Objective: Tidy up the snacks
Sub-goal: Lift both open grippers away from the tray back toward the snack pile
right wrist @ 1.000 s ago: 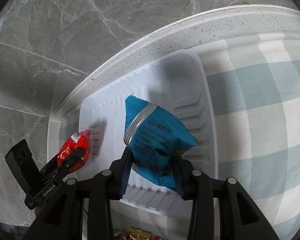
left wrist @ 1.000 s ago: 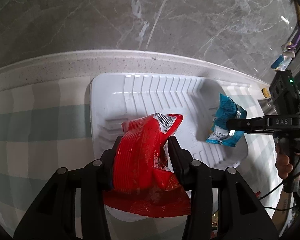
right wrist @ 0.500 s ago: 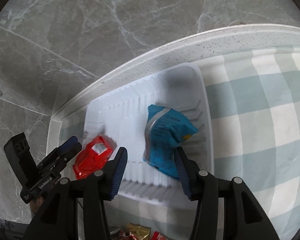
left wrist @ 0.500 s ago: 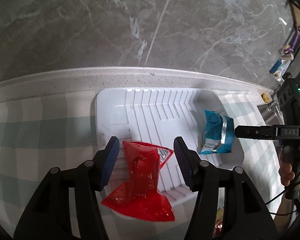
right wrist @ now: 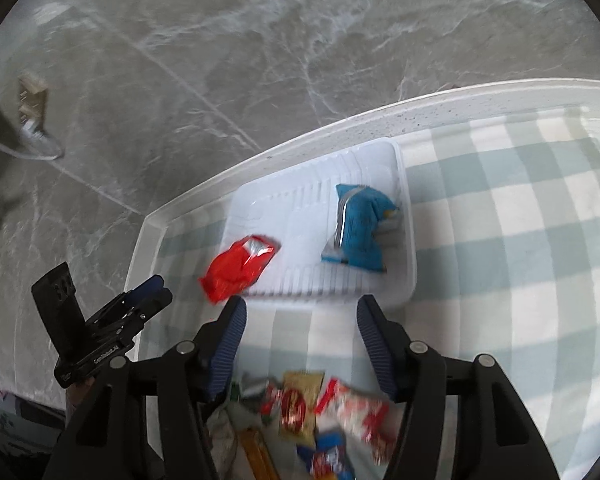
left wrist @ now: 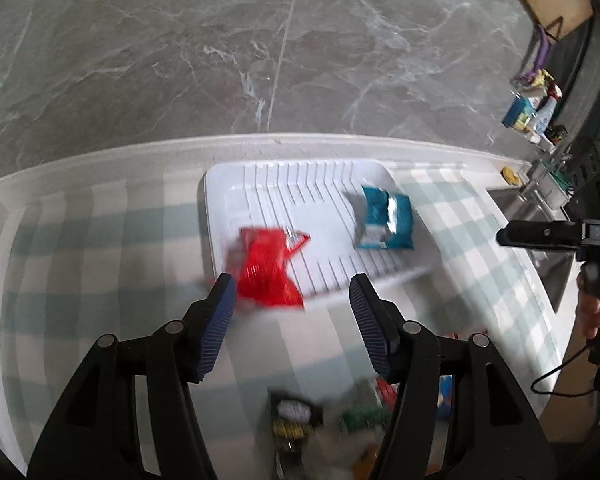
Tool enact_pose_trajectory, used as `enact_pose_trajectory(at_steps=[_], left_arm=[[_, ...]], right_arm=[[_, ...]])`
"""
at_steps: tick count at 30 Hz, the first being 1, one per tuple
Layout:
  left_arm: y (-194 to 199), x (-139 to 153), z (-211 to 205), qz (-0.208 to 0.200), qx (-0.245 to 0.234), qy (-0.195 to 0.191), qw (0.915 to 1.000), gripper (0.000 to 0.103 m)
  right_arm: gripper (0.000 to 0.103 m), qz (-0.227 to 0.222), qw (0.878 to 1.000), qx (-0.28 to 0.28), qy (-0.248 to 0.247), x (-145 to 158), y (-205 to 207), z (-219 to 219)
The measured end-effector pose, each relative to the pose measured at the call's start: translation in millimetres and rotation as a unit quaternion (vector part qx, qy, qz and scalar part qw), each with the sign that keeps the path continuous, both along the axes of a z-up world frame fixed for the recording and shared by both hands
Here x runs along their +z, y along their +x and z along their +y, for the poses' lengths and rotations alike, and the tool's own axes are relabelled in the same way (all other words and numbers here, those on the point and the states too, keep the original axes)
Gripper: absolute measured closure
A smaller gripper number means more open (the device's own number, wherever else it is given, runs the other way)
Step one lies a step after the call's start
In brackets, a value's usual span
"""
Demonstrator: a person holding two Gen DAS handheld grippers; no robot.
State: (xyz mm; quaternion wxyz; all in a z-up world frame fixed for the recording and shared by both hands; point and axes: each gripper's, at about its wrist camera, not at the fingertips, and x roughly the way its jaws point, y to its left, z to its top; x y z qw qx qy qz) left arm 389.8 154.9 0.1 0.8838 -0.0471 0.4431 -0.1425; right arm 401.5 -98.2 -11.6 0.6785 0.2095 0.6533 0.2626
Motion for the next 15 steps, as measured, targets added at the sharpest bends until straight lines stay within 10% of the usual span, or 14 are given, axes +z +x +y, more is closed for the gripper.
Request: enact_pose_trajectory(at_steps=[15], left_arm=[[-133,-19,-15,0.038,-0.004,0.018,0.9991,0.046]], right_arm=[[0.036,-0.033,0.998,0.040,-0.042,40,-145,-40]])
